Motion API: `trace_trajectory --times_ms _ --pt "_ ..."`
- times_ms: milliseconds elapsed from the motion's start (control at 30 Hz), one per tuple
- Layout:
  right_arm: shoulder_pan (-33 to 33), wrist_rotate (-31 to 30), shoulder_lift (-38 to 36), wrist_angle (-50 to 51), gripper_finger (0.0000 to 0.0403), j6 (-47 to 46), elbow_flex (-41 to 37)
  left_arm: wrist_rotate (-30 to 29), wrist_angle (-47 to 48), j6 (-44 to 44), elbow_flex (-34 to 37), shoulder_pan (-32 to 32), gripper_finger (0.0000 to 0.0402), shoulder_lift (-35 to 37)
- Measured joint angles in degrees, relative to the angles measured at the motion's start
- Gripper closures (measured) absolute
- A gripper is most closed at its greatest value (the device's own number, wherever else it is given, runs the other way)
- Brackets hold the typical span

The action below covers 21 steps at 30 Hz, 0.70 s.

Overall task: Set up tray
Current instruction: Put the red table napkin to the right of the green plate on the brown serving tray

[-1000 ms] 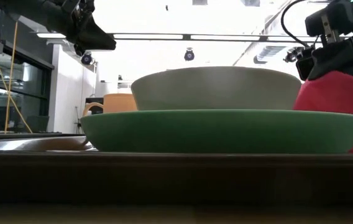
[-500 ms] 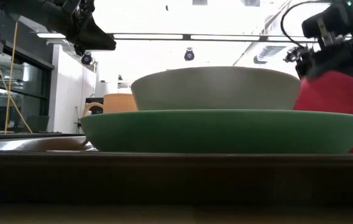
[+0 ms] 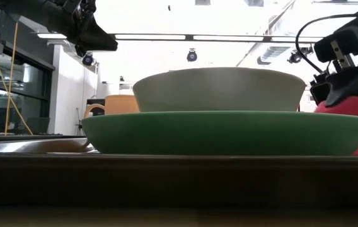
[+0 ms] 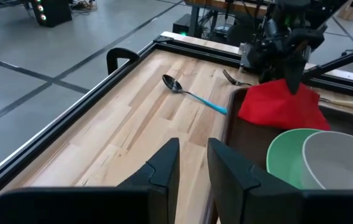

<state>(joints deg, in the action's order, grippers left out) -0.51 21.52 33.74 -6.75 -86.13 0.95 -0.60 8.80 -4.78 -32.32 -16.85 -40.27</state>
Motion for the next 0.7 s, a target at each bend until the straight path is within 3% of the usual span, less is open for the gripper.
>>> trace_trajectory --times_ms 700 --pt "9.3 -10.28 0.02 5.28 0.0403 -6.44 0.15 -0.02 0.0 -0.04 0.0 -0.01 0.0289 0.0"
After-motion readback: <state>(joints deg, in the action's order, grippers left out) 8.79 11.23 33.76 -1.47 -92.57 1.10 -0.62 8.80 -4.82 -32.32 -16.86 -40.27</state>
